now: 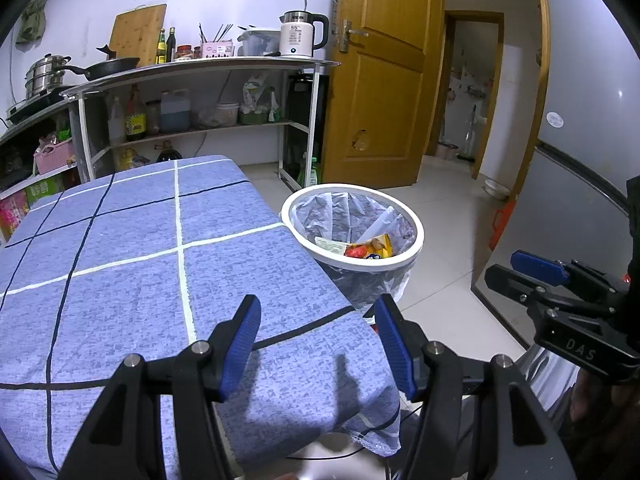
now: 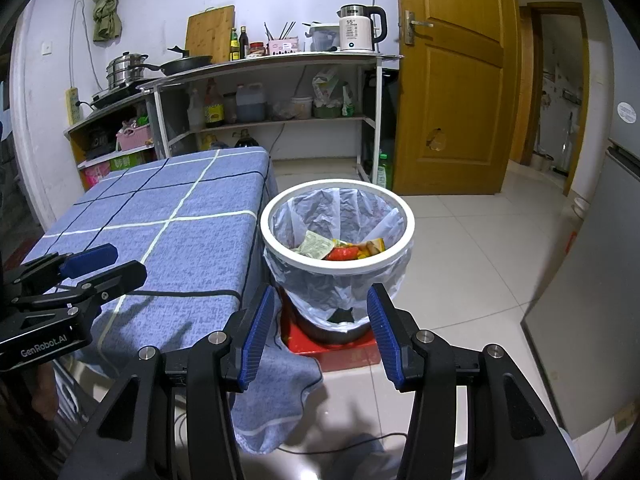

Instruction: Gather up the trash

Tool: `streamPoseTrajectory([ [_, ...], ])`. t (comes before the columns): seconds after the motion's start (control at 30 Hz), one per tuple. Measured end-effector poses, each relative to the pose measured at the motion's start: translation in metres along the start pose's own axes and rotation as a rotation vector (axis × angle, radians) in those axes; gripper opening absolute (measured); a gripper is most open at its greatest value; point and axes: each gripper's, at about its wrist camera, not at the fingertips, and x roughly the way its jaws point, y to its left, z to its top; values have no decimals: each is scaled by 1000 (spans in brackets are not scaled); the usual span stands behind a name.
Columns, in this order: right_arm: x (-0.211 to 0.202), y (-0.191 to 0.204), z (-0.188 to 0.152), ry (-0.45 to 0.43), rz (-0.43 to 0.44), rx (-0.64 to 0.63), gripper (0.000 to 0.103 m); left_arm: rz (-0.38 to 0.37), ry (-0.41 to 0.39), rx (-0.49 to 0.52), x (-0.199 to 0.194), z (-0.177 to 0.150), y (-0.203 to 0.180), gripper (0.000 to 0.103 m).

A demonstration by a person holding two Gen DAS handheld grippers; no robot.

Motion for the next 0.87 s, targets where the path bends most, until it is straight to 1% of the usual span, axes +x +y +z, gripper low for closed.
streamPoseTrajectory([
  [0.43,2,0,-1,4,2,-2,49,7,8,8,2,-1,-2,61],
  [0.73,2,-1,-1,2,2,-3,49,15,-10,13,1,-2,-7,61],
  [0.87,3,-1,-1,2,1,-4,49,13,0,11,3,-2,-8,61],
])
